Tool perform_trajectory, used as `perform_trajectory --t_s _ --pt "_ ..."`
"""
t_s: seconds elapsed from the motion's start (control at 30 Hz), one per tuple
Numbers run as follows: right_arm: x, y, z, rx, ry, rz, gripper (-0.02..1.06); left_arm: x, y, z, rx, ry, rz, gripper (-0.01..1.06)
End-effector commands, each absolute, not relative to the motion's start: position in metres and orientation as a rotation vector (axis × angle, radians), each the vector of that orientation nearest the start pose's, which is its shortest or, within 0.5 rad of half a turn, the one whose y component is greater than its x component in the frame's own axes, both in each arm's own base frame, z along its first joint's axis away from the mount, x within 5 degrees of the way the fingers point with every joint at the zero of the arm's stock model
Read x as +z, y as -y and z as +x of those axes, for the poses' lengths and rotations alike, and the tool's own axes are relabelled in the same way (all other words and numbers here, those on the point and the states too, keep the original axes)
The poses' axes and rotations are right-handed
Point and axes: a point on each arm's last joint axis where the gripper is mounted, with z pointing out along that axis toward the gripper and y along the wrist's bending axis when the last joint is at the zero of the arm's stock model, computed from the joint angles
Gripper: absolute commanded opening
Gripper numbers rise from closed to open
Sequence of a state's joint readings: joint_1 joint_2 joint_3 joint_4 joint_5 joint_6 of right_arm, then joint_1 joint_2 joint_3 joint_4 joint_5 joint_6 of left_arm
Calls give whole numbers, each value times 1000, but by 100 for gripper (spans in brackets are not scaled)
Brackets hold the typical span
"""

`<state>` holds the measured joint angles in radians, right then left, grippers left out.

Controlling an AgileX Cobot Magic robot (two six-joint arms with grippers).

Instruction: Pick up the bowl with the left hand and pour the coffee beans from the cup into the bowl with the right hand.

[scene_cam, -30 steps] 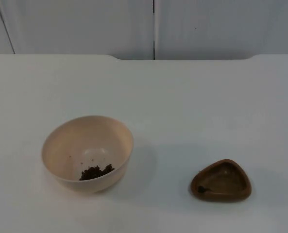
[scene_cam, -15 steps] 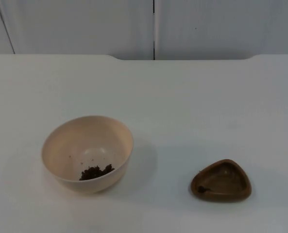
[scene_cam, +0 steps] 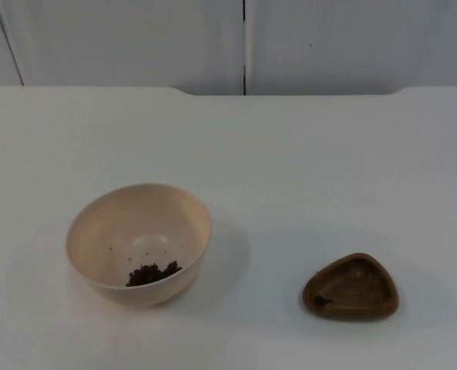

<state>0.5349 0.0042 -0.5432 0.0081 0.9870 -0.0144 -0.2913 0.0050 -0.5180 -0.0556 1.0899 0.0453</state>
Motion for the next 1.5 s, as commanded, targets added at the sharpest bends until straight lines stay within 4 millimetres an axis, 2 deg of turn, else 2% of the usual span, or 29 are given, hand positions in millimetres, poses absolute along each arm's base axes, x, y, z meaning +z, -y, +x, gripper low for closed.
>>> perform_trajectory --t_s 0.0,0.17,0.93,1.03,1.13,1.17,1.2,1.47 --pt "293 3 -7 352 -1897 -534 75 278 2 -8 -214 -2040 338 80" --pt "279 5 -5 300 -1989 -554 75 276 2 -7 -233 -2052 307 80" --pt "279 5 -5 302 -1989 -551 75 275 3 -6 -255 -2048 276 80" --pt "279 5 -5 302 -1989 -551 80 275 3 -6 -254 -2048 276 81" --pt "279 5 -5 302 -1989 -551 100 275 3 -6 -254 -2048 276 101" --pt "279 5 -5 302 -1989 -551 100 275 3 -6 -254 -2048 276 101" --pt "279 5 -5 302 -1989 -551 106 275 3 -6 -254 -2048 276 105" --pt "279 5 -5 303 -1990 -550 105 275 3 -6 -254 -2048 276 105"
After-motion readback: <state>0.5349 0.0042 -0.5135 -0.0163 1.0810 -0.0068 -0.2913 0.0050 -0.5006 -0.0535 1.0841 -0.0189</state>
